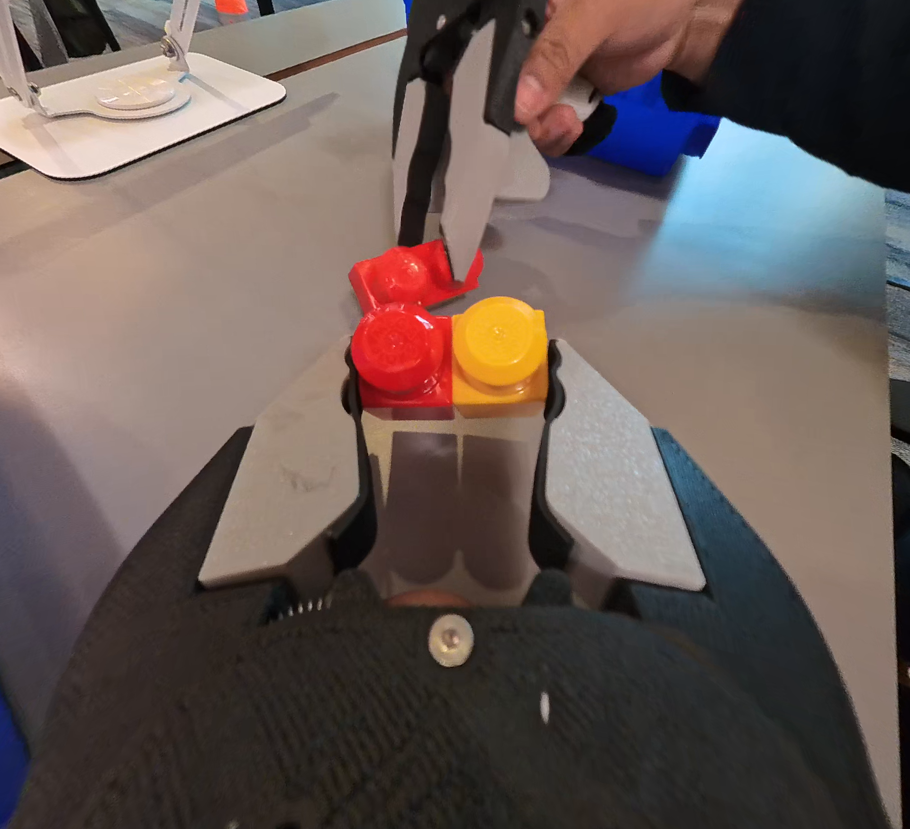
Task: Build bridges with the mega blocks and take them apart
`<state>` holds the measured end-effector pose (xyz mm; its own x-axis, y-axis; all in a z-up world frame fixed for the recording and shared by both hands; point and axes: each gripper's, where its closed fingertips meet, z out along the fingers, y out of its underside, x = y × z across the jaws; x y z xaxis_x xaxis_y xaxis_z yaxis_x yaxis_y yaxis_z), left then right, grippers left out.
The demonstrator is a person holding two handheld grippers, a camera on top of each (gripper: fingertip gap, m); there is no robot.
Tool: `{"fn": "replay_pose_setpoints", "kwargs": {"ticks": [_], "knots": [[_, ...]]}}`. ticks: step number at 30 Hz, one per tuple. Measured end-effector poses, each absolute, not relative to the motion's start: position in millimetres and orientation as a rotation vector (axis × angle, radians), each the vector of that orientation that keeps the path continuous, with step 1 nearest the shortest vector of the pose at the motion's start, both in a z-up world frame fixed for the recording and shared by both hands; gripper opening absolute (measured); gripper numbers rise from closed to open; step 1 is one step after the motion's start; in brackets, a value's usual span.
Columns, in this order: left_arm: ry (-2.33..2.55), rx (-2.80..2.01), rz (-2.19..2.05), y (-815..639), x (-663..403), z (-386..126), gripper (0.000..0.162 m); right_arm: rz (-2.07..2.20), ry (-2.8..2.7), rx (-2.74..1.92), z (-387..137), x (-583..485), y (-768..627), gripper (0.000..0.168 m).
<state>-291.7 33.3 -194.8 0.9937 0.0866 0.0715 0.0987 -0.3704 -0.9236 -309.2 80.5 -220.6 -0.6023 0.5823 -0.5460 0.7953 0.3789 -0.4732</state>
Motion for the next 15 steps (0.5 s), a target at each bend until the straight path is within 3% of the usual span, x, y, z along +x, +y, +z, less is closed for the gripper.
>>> {"fn": "replay_pose_setpoints", "kwargs": {"ticks": [4,10,15], "knots": [[-0.13,-1.95,-0.018,33.1,-290.8,-194.4,0.074,-1.029,2.245,1.32,-228.5,-315.6,93.3,0.044],[-0.125,-1.955,-0.016,33.7,-289.9,-195.1,0.074,-0.913,2.473,1.404,-236.3,-323.4,110.3,0.062],[-0.125,-1.957,0.003,33.3,-291.6,-195.2,0.074,-0.916,2.733,1.379,-214.0,-329.2,118.5,0.06]]}}
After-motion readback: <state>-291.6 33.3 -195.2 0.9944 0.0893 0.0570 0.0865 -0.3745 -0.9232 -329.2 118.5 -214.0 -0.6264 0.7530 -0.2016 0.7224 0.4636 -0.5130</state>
